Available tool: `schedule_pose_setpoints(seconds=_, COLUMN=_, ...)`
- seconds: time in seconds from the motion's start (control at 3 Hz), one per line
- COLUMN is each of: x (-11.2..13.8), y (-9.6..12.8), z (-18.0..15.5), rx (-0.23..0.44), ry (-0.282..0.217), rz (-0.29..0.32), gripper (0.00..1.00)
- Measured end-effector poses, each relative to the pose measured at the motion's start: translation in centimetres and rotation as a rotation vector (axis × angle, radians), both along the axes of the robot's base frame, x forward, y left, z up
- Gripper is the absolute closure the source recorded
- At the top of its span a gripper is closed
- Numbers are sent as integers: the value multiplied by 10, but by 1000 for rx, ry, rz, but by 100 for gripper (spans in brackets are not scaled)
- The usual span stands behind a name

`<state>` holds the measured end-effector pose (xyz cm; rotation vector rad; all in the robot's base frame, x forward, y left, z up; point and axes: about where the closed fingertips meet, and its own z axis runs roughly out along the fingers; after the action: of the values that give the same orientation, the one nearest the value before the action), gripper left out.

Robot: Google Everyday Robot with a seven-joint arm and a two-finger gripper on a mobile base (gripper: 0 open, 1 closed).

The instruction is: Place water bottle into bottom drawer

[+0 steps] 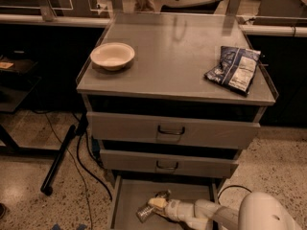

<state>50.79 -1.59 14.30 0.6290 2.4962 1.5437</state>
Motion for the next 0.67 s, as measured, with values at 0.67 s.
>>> schedule_pose_setpoints(seconds=0.67, x=-6, y=5, z=-21, rx=-15, ry=36, rz=2, gripper=100)
